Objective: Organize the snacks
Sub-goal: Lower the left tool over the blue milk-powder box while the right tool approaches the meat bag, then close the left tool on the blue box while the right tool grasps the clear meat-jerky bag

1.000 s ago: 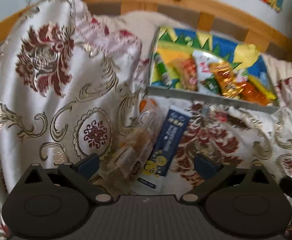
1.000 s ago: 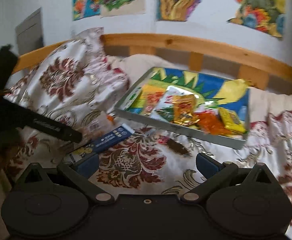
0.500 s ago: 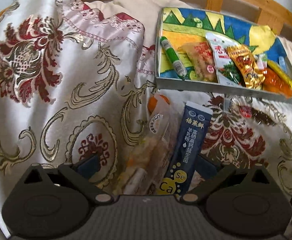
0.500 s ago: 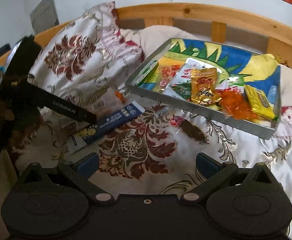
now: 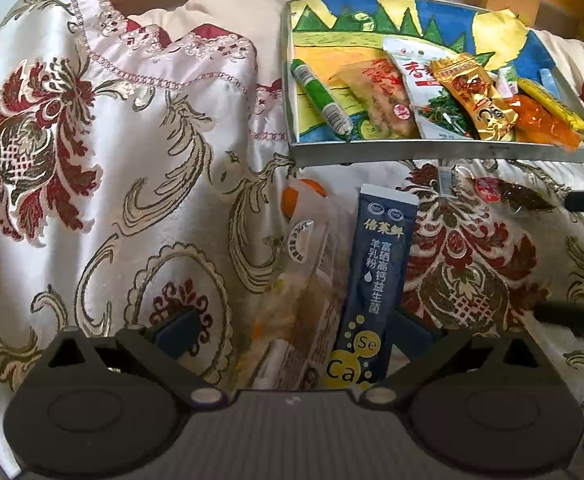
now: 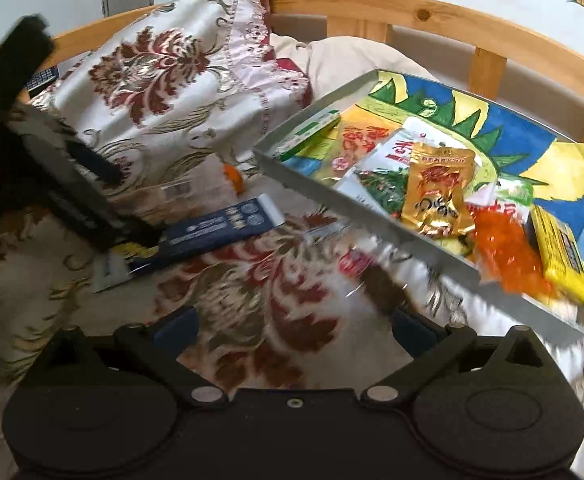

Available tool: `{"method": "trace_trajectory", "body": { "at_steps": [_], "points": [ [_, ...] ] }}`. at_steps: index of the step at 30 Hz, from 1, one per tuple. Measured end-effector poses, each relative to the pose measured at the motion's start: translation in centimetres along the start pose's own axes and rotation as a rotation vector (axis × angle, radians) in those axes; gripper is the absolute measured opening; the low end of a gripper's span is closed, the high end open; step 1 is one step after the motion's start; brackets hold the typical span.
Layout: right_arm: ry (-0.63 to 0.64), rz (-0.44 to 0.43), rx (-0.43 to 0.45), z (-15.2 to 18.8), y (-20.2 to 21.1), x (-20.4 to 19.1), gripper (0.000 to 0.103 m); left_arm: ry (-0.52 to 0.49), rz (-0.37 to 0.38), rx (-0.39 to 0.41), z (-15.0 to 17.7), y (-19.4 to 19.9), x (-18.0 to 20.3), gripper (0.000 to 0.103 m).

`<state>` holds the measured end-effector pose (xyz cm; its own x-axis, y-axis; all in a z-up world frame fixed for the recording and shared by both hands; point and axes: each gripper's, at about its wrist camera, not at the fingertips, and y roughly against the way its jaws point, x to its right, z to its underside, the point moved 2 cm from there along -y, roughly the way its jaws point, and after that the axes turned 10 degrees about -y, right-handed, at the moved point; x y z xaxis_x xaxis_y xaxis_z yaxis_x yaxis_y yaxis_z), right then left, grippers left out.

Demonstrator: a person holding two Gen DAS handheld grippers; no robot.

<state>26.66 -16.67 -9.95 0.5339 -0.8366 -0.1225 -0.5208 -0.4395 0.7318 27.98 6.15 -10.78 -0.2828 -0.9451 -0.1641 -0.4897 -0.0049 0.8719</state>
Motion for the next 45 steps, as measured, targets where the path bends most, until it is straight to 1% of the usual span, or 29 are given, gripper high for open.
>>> {"method": "trace_trajectory", "body": {
  "at_steps": [5, 12, 16, 18, 21, 26, 30, 33, 37, 39, 45],
  "points": [
    [-0.063, 0.009, 0.006, -0.6, -2.1, 2.5, 0.102, -0.013, 0.04, 0.002, -0.4, -0.3, -0.4, 0.102],
    [-0.084, 0.032, 0.012, -1.4, -4.3, 3.6, 0.102, -0.002, 0.079, 0.005, -0.7, -0.7, -1.0, 0.102],
    [-0.121, 0.012, -0.014, -1.4, -5.4, 4.1, 0.102, 0.01, 0.089, 0.02, -0.7, -0.4, -1.0, 0.102],
    [-0.128, -0.013, -0.021, -1.4, -5.3, 3.8, 0.102, 0.0, 0.097, 0.044, -0.7, 0.1, -0.8, 0.102],
    [-0.122, -0.089, -0.048, -1.1, -5.2, 2.8, 0.102, -0.025, 0.121, 0.082, -0.8, 0.8, -0.2, 0.102],
    [-0.062, -0.125, -0.08, -0.5, -5.3, 0.5, 0.102, -0.087, 0.166, 0.136, -0.8, 1.8, 1.3, 0.102],
    [-0.045, -0.125, -0.082, -0.5, -5.2, 0.0, 0.101, -0.138, 0.223, 0.163, -0.7, 2.1, 2.4, 0.102],
    [-0.045, -0.11, -0.081, -0.6, -5.2, 0.4, 0.1, -0.171, 0.262, 0.152, -0.4, 1.8, 3.3, 0.102],
    [-0.033, -0.081, -0.087, -0.5, -5.3, 1.0, 0.1, -0.176, 0.316, 0.101, -0.1, 0.7, 4.0, 0.102],
    [-0.037, -0.082, -0.087, -0.5, -5.4, 1.1, 0.1, -0.181, 0.305, 0.076, 0.0, 0.0, 4.2, 0.102],
    [-0.026, -0.077, -0.09, -0.4, -5.5, 1.1, 0.101, -0.179, 0.294, 0.08, 0.1, -0.7, 3.8, 0.102]
  ]
}}
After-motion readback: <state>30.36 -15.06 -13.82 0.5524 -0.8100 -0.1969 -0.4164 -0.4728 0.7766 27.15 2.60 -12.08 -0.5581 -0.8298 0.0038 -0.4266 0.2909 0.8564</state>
